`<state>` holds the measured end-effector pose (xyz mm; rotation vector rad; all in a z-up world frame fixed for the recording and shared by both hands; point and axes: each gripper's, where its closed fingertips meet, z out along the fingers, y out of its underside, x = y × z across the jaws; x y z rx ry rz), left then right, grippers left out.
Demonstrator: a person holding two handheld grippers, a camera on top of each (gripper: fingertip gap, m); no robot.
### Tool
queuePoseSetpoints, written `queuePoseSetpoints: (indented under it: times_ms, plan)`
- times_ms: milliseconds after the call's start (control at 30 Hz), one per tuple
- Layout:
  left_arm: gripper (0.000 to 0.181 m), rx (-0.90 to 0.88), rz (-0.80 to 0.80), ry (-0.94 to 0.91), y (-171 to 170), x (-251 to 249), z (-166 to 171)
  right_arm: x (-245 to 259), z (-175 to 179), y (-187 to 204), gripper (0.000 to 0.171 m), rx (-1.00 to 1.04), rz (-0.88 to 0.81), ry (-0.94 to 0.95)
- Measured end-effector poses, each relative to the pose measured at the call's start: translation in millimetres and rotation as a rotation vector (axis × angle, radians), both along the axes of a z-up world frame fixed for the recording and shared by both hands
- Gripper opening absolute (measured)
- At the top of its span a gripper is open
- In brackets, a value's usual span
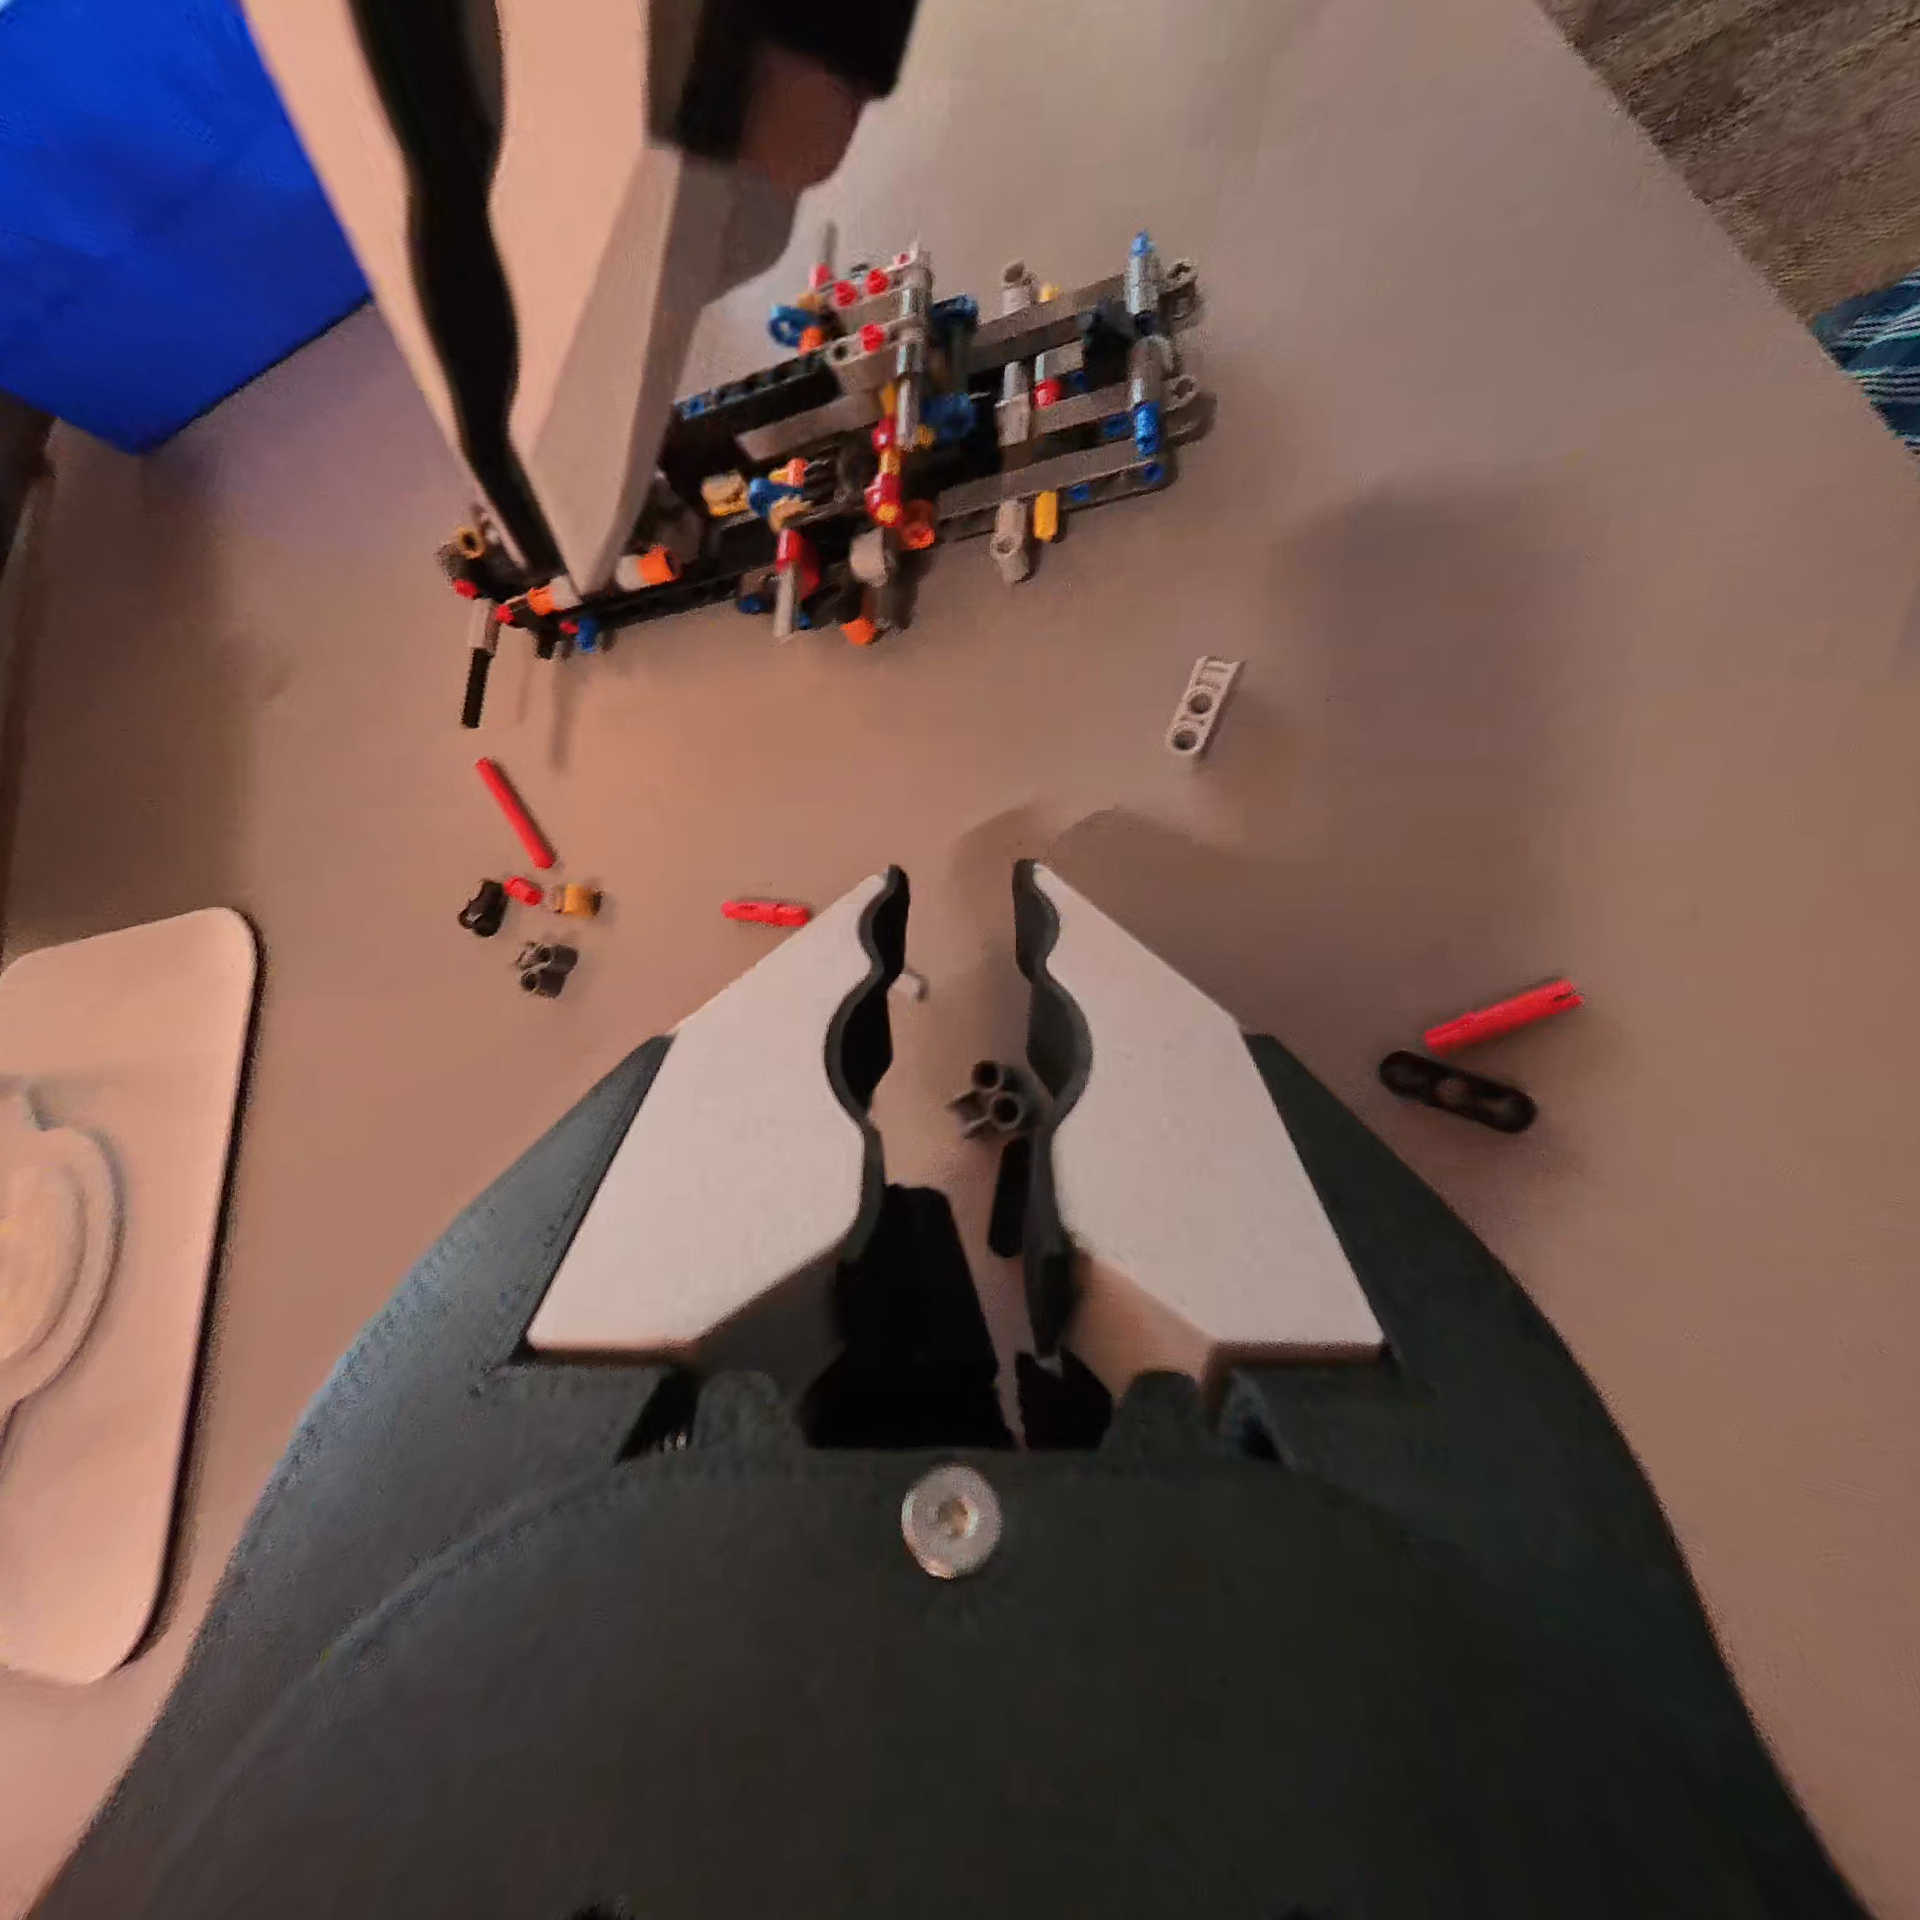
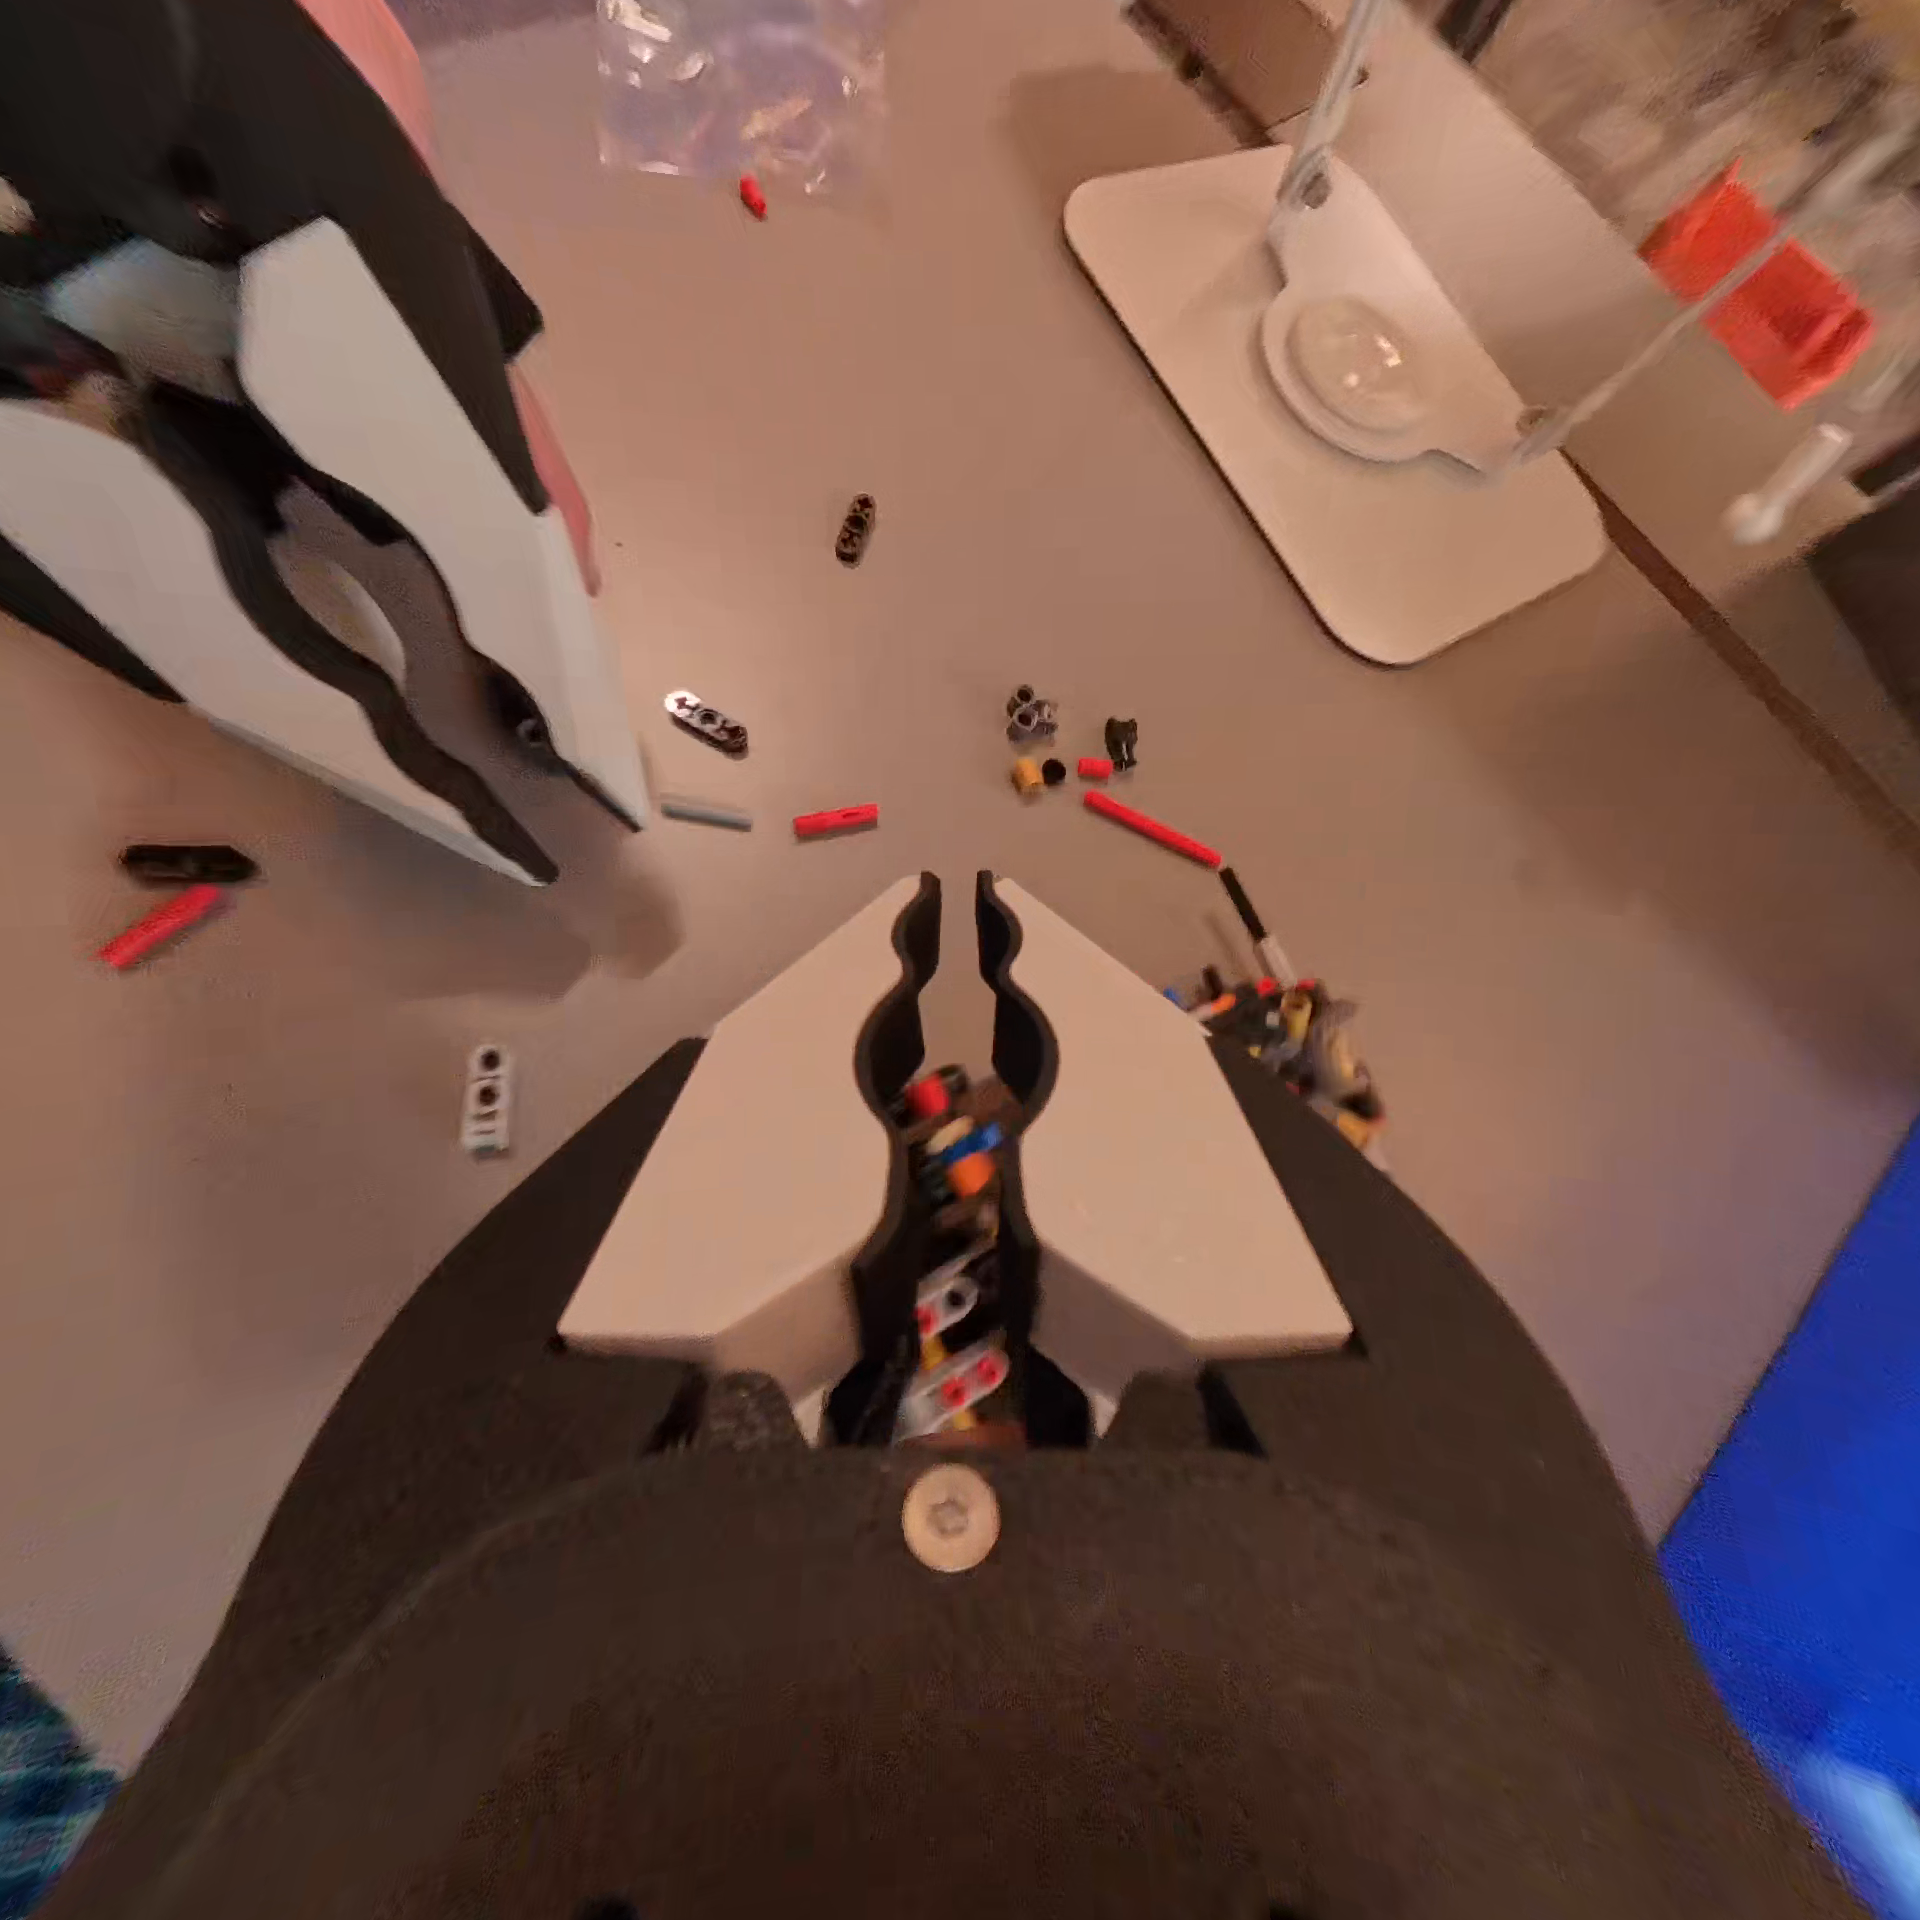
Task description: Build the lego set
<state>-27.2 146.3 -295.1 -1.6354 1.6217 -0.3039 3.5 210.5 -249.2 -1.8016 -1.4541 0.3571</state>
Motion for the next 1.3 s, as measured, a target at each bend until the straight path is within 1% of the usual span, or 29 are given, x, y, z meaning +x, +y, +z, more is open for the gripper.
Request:
queuePoseSetpoints:
  times_ms: [100,200,333,467,633,833,933,1067,1300]
  plan:
    - [0.019,0.018,0.02,0.003,7.5,-7.8,1.7,-19.1,-9.0,29.4,0.002,-0.017,0.077,-0.068]
    - [0.019,0.022,0.032,0.008,12.0,-16.4,0.6,-27.7,-27.7,56.6,0.002,-0.045,0.116,-0.184]
    - [0.02,0.021,0.038,0.013,14.8,-25.1,-2.2,-38.7,-44.6,70.5,0.002,-0.104,0.185,-0.26]
    - [0.02,0.019,0.035,0.017,16.3,-29.7,-4.4,-44.6,-57.7,70.5,0.0,-0.067,0.327,-0.337]
    - [0.02,0.025,0.036,0.019,18.0,-31.8,-3.2,-39.2,-66.5,76.5,0.002,0.021,0.429,-0.469]
    - [0.021,0.025,0.032,0.024,18.6,-31.3,-4.7,-40.8,-66.6,75.3,0.006,0.051,0.532,-0.493]
    - [0.021,0.027,0.031,0.028,18.5,-31.0,-5.7,-41.0,-70.7,78.6,0.005,0.072,0.563,-0.528]
    - [0.021,0.03,0.034,0.026,19.6,-31.9,-5.0,-41.7,-71.7,77.9,0.002,0.042,0.593,-0.533]
    - [0.022,0.04,0.066,0.011,27.3,-35.0,-3.2,-42.4,-71.2,70.6,0.002,-0.01,0.558,-0.462]
